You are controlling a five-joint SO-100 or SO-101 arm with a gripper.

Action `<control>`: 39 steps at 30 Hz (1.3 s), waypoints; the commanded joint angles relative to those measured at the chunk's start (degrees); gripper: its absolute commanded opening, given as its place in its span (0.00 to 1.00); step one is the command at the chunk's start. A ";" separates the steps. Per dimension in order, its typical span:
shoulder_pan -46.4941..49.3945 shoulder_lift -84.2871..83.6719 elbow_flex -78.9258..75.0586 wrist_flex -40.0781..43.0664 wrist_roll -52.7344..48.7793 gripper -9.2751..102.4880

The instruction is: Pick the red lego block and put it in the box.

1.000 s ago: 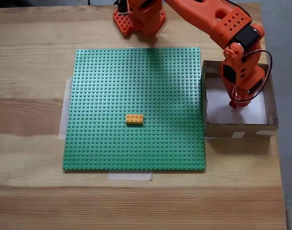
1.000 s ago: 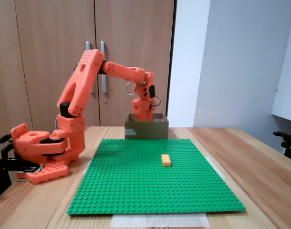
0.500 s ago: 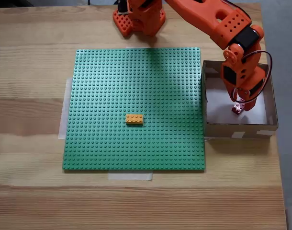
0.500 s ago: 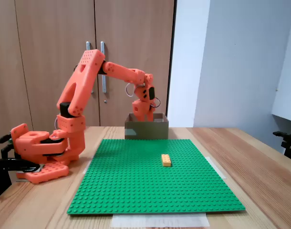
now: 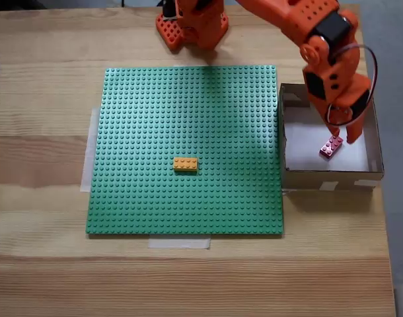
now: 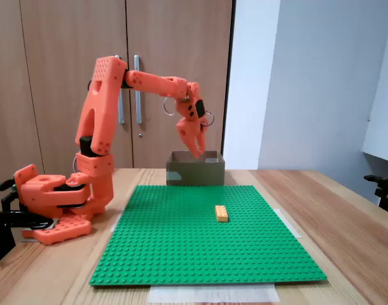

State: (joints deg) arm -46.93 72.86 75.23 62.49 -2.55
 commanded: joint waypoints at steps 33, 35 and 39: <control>15.03 42.63 18.28 5.89 3.87 0.07; 17.75 47.20 22.50 4.92 5.45 0.07; 20.92 52.12 27.77 3.69 6.86 0.07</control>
State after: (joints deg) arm -27.51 120.67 101.16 67.24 3.60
